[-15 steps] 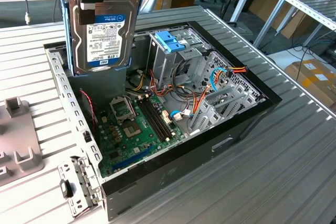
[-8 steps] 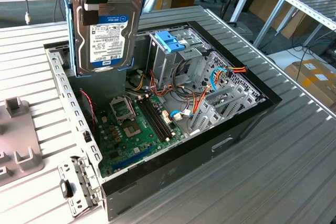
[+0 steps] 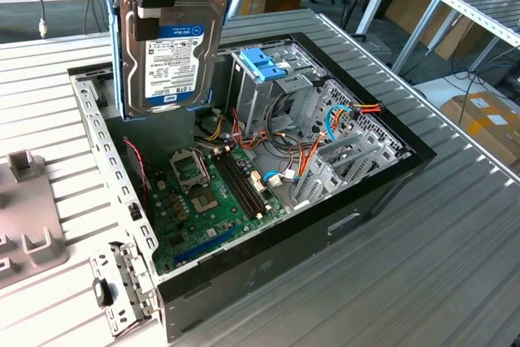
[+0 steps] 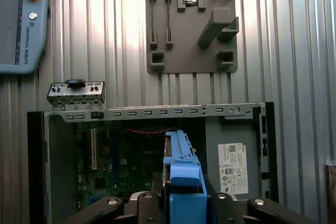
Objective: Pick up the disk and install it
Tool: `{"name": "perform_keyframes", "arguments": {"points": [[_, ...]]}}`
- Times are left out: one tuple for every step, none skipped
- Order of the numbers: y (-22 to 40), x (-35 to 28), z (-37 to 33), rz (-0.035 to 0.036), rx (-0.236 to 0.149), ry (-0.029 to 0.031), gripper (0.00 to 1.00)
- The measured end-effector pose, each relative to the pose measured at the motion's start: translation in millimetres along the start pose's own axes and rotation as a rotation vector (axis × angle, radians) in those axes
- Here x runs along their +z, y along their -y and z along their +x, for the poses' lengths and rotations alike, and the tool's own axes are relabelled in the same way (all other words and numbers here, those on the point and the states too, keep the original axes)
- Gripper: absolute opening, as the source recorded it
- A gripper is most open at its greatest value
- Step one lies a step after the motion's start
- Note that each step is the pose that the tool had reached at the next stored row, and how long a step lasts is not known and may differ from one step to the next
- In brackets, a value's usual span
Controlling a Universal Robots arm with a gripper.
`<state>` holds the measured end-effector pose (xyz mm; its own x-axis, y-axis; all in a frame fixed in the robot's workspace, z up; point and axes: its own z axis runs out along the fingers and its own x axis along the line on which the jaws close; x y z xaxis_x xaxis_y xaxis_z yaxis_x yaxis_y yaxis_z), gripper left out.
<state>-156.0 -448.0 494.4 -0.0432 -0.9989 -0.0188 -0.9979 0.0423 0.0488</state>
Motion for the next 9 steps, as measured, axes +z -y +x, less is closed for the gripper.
{"name": "perform_keyframes", "arguments": {"points": [[0.5,0.0,0.3,0.0000,0.000,0.0000,0.37],[1.2,0.0,0.7,0.0000,0.000,0.0001,0.37],[2.4,-0.1,1.3,0.0000,0.000,0.0001,0.37],[3.1,-0.2,1.6,0.0000,0.000,0.0000,0.37],[3.7,-0.2,1.9,0.0000,0.000,0.0000,0.37],[5.1,-0.2,2.8,0.0001,0.000,0.0001,0.37],[5.9,-0.3,3.2,0.0000,0.000,0.0001,0.37],[6.5,-0.3,3.5,0.0001,0.000,0.0001,0.37],[7.2,-0.3,4.0,0.0000,0.000,0.0001,0.37]]}}
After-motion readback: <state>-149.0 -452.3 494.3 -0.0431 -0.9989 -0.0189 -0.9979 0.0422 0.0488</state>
